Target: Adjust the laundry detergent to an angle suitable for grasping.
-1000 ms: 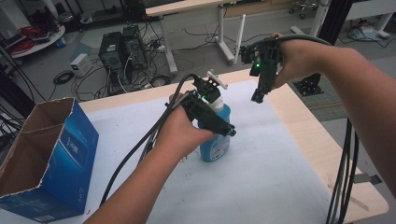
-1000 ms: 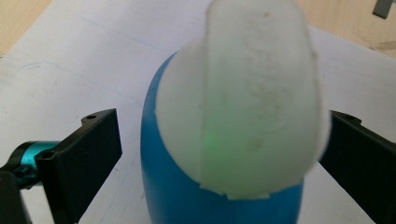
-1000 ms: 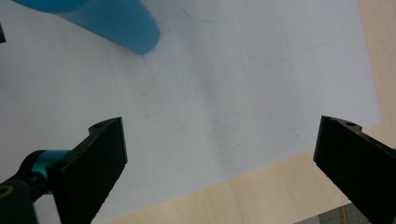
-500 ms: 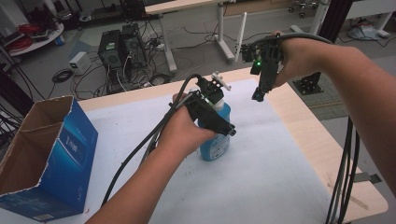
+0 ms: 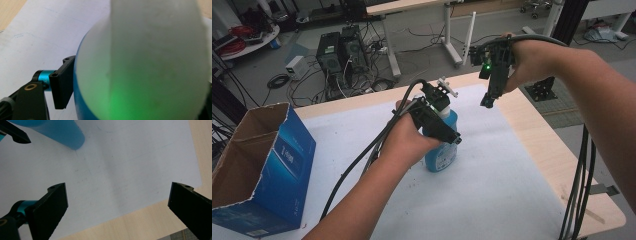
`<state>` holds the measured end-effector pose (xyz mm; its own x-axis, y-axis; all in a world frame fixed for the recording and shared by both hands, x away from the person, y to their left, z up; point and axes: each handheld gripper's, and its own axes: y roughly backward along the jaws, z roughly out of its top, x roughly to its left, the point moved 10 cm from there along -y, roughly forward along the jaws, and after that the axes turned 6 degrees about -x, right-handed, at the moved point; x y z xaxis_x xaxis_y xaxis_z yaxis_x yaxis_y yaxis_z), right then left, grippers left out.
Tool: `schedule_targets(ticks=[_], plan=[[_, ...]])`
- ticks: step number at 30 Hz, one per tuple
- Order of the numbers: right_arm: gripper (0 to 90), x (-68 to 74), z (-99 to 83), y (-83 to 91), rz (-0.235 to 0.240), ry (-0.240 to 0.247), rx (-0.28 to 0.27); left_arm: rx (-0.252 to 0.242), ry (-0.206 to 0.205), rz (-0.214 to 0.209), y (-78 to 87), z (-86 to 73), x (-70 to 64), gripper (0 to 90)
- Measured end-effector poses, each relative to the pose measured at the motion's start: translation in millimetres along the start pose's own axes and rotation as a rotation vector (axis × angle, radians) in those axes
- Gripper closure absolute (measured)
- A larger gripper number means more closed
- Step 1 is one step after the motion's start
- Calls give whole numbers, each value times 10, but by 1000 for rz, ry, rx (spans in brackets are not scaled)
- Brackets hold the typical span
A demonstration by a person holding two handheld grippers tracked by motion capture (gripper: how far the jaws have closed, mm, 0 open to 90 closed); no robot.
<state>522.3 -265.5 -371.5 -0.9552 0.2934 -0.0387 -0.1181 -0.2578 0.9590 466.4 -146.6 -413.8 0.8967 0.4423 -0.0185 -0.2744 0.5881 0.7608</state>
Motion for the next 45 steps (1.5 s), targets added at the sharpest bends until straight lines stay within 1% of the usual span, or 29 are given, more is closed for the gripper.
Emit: schedule_targets(ticks=[1,3,4,5,8,9,10,11,12,13,14,18,19,21,22,24,28,30,31,33,34,35,39,40,43,45], plan=[[19,-1,-3,3,-3,-7,-2,4,0,-1,-6,-4,-1,251],[19,-3,-4,3,-3,-6,-3,5,0,-2,-10,-6,-4,251],[19,-4,-8,2,-4,-5,-1,-1,12,-3,-25,-1,-10,251],[19,-6,-10,1,-5,-5,1,8,-2,-2,-22,-7,0,251],[19,-4,-10,-1,-5,-3,4,11,4,0,-33,-13,-8,252],[19,-3,-9,1,-6,-6,5,12,2,-2,-32,-15,-8,274],[19,-4,-4,-3,-5,-4,2,11,4,-2,-32,-13,-8,284],[19,1,-5,-1,-6,-11,6,9,4,-2,-30,-10,-9,284],[19,-3,-1,-3,-5,-6,3,9,0,-1,-28,-8,-9,284],[19,-7,4,-6,-5,0,0,6,5,-4,-31,-6,-17,288],[19,-7,4,-6,-5,0,0,6,5,-4,-31,-6,-17,304],[19,-3,9,-17,-1,-3,5,21,-6,2,-38,-23,0,305],[19,-3,9,-20,-1,-2,8,13,2,6,-45,-20,5,305],[19,-3,14,-26,-1,-1,7,14,5,5,-43,-22,7,305],[19,-4,23,-29,1,3,5,21,1,1,-43,-28,5,306],[19,-5,26,-31,-1,0,5,18,6,-2,-47,-28,-2,324],[19,-5,28,-31,-2,-3,6,16,3,-4,-57,-23,-6,325],[19,-7,22,-32,-1,-2,8,17,2,-7,-62,-24,-14,356],[19,-10,15,-30,-2,-3,10,28,-13,-8,-61,-35,-13,393],[19,-10,14,-30,-1,-4,9,22,-10,-2,-63,-28,-15,399],[19,-14,11,-32,0,-1,7,19,-16,10,-49,-17,-11,409],[19,-14,11,-32,0,-1,7,19,-16,10,-49,-17,-11,417],[19,-14,7,-34,0,1,7,20,6,12,-38,-14,-23,431],[19,-5,2,-28,-1,-7,13,20,1,11,-33,-15,-31,433],[19,5,8,-22,-4,-4,13,42,-47,7,-7,-30,-60,439],[19,9,15,-23,-1,3,8,50,-57,2,18,-39,-80,439]])
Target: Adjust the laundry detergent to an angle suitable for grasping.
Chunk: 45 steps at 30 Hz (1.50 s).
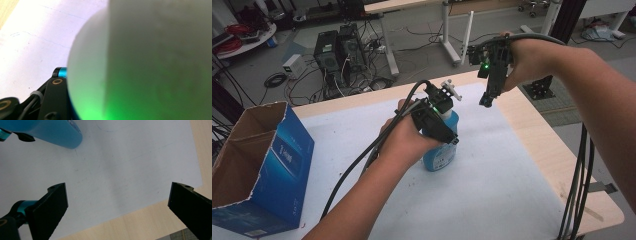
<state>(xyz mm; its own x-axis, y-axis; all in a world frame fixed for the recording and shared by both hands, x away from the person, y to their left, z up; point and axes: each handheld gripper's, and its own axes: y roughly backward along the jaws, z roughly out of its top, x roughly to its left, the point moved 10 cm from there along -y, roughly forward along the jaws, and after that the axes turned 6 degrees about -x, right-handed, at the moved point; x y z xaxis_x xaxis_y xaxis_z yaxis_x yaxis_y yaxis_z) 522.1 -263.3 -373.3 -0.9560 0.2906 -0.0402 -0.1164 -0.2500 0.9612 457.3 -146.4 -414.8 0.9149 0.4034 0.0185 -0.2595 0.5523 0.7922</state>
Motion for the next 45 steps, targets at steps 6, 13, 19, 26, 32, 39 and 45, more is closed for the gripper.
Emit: schedule_targets(ticks=[6,13,19,26,32,39,45], plan=[[19,35,12,-3,0,-4,2,15,-28,-33,183,-44,-52,439],[19,83,59,-10,-1,3,1,6,-72,-49,509,-99,-55,439],[19,164,145,-3,-1,26,2,10,-88,-64,802,-233,-42,440],[19,253,266,-37,4,49,12,26,-137,-89,1032,-469,-28,439],[19,288,350,-68,8,59,7,21,-163,-124,1209,-603,-26,439],[19,271,383,-118,17,65,13,9,-252,-258,1469,-776,-101,439],[19,262,439,-170,30,83,23,62,-292,-320,1574,-962,-164,438]])
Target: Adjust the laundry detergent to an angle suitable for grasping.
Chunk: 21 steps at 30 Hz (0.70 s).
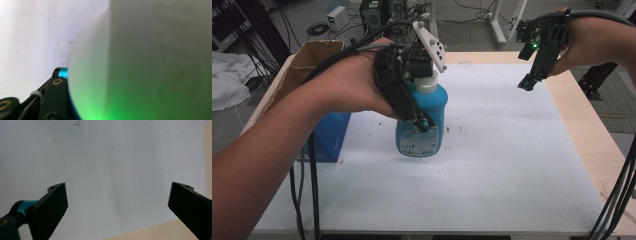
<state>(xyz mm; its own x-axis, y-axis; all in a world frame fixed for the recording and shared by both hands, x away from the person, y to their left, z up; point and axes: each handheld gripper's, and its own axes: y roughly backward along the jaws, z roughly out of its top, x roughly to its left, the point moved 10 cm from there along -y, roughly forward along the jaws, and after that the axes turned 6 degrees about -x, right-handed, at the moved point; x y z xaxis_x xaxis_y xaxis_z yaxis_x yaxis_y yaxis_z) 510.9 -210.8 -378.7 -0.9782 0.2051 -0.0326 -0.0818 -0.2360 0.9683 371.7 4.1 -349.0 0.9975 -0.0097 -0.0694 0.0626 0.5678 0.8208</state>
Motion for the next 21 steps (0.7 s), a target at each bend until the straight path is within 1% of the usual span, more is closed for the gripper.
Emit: schedule_targets(ticks=[2,6,8,11,12,13,14,15,16,17,19,20,21], plan=[[19,2,45,-9,2,0,2,9,-3,-5,15,-50,-22,438],[19,16,151,-37,8,18,7,-17,-17,-13,49,-116,-66,439],[19,29,206,-58,11,34,12,-21,-31,-24,70,-148,-91,439],[19,51,289,-88,12,53,10,-22,-35,-38,96,-186,-126,438],[19,59,308,-96,13,55,10,-23,-36,-44,102,-197,-141,438],[19,63,324,-102,13,57,11,-27,-45,-51,107,-208,-153,438],[19,74,338,-108,14,56,12,-27,-45,-51,107,-208,-153,438],[19,84,357,-119,11,60,12,-43,-75,-70,107,-231,-188,438],[19,92,360,-119,13,62,15,-49,-98,-80,104,-245,-205,438],[19,102,370,-123,13,67,14,-51,-106,-84,102,-254,-216,438],[19,113,370,-118,11,69,18,-60,-139,-94,91,-276,-236,439],[19,113,370,-118,11,69,18,-60,-139,-94,91,-276,-236,438],[19,120,366,-113,8,64,18,-68,-156,-105,76,-295,-252,439]])
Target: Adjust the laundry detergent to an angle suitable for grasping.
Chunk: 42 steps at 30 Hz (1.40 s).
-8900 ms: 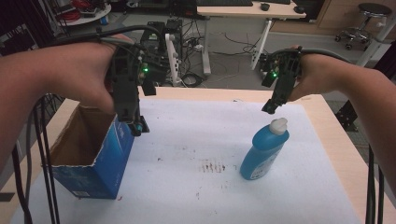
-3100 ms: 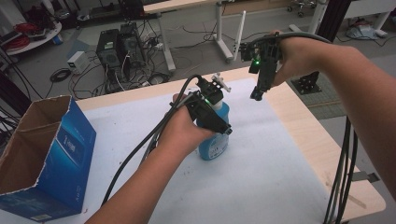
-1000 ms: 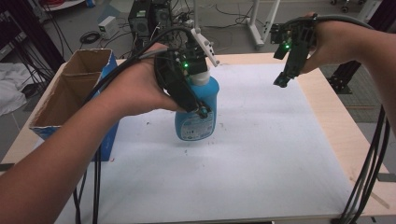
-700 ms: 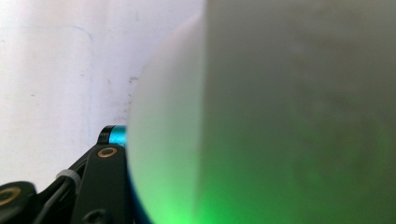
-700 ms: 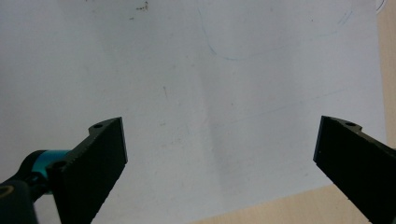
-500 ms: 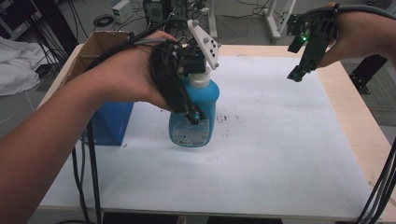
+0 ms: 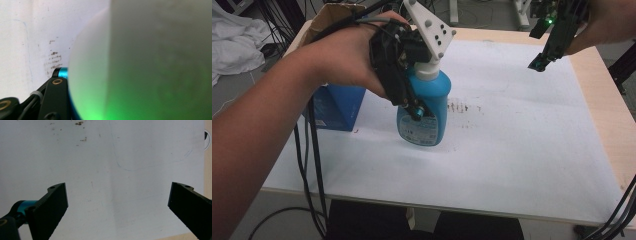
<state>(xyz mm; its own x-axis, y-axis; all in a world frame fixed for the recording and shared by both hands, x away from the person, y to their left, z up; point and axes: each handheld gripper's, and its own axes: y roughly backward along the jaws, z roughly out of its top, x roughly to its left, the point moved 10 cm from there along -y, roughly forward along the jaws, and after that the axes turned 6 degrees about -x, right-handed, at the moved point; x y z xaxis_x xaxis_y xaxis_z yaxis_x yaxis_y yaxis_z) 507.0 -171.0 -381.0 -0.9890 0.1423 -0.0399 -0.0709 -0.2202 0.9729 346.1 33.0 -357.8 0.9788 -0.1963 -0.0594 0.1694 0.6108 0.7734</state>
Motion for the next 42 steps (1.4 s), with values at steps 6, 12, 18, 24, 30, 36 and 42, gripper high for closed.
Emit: schedule_targets(ticks=[6,12,18,24,30,36,42], plan=[[19,10,-18,8,-2,2,7,-8,-40,-38,-69,-28,-5,439],[19,20,-10,-5,-1,5,4,-18,-78,-62,-154,-23,42,439],[19,22,-29,-11,0,-4,11,4,-136,-79,-251,-23,47,439],[19,29,-14,-18,-1,-2,7,40,-160,-93,-349,-86,63,439],[19,31,-24,-29,7,-4,4,14,-149,-90,-392,-172,92,439],[19,13,-48,-8,4,-11,-3,25,-153,-113,-457,-234,92,440],[19,18,-64,-12,3,-19,1,13,-156,-118,-472,-242,103,440]])
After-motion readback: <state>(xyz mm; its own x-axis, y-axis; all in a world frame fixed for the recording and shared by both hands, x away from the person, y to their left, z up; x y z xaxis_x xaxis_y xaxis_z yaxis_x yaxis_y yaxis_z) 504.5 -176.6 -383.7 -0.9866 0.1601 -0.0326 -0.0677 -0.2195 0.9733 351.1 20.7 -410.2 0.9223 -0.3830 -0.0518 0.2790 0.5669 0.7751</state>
